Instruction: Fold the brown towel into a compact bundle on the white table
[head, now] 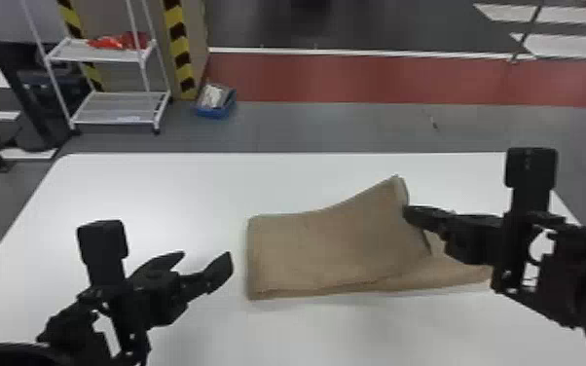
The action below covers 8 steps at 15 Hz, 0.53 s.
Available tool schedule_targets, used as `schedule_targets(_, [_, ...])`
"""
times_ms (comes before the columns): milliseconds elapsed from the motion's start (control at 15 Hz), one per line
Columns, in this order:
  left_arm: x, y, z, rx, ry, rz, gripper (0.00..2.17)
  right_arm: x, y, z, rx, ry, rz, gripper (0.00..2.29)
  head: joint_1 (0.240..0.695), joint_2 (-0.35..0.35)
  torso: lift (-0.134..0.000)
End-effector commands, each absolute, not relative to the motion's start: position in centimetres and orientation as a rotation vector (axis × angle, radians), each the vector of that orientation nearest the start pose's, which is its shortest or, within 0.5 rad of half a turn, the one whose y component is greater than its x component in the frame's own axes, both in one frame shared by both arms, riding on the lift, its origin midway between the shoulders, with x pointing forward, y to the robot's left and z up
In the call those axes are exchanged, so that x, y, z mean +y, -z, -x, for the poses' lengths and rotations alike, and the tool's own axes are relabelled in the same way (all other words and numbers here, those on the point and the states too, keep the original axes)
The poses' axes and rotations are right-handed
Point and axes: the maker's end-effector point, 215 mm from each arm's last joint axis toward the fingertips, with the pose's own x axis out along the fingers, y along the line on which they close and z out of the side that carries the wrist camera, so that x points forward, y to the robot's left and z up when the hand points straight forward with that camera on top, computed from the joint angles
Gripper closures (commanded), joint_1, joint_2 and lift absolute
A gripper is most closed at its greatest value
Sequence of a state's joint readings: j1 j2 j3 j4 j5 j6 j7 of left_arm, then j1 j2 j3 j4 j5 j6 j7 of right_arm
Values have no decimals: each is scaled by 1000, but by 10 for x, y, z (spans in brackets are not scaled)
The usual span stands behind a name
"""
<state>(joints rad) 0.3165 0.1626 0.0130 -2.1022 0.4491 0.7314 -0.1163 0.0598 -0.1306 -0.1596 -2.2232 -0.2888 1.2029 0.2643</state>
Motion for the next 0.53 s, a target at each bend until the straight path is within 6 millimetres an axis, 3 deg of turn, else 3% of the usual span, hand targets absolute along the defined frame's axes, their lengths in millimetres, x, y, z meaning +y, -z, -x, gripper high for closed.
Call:
schedule_targets(0, [164,417,-454,515,315,272,87,-242,340,-497,574,-270,-195,1150,695,-55,-124])
schedule_targets(133, [160,416,-454,513,321,273,87,-263,335,-499,564,-245,-200,1150,695,-86,-124])
schedule_targets(467, [155,415,-454,514,325,264,87,-293,330,-495,552,-215,-236,1150,695,-136,-124])
